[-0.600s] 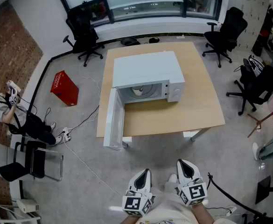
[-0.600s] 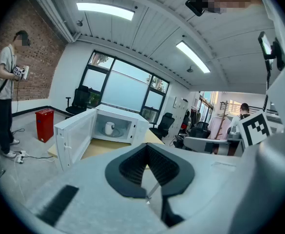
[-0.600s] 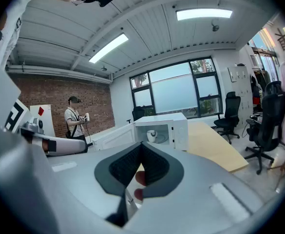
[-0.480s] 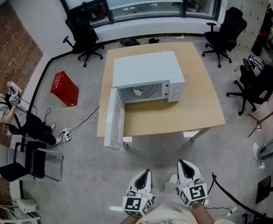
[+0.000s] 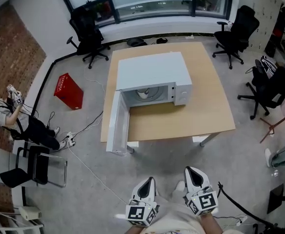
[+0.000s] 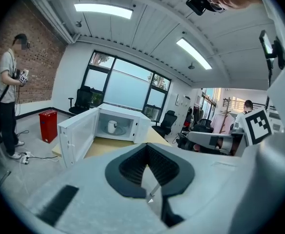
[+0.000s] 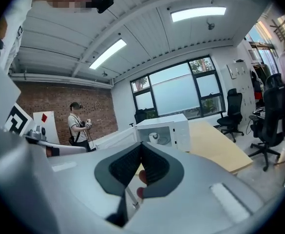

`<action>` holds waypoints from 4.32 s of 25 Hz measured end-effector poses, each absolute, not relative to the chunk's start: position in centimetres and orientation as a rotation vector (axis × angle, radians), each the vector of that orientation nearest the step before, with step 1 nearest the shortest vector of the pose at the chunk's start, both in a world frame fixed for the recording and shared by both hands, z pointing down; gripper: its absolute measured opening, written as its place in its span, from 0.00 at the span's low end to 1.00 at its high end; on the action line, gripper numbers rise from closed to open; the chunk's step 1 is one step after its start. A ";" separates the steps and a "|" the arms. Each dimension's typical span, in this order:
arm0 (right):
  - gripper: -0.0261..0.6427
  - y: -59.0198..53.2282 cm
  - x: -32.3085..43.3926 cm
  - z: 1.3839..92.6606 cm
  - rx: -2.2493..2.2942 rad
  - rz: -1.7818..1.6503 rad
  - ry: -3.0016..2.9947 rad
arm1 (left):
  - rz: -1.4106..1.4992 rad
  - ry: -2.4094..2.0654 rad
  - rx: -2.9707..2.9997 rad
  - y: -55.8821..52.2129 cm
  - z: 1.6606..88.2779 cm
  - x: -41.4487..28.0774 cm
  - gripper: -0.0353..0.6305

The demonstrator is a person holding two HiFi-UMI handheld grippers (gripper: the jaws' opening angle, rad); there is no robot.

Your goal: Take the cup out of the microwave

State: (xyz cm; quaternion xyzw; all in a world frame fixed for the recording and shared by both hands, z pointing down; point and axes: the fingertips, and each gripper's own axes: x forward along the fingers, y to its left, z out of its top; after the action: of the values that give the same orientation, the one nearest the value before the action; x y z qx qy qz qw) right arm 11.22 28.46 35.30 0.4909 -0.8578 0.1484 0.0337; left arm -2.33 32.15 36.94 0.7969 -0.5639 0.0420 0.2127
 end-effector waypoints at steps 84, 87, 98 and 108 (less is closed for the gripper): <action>0.05 -7.0 2.4 52.8 1.350 0.468 -2.532 | 0.088 -1.970 2.177 -17.5 53.4 -9.6 0.58; 0.05 -7.0 2.6 53.1 1.345 0.474 -2.525 | 0.085 -2.002 2.169 -19.3 53.9 -10.1 0.61; 0.05 -7.1 2.4 53.5 1.338 0.481 -2.524 | 0.118 -2.035 2.229 -23.7 55.1 -10.7 0.65; 0.05 -7.4 2.2 53.3 1.350 0.484 -2.524 | 0.241 -2.024 2.335 -26.3 56.0 -10.9 0.64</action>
State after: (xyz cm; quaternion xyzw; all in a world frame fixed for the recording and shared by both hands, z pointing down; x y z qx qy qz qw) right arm 2.20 -7.43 53.28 0.4616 -0.8633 0.1656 0.1191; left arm -10.85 -26.26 55.96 0.7532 -0.6529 0.0778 0.0212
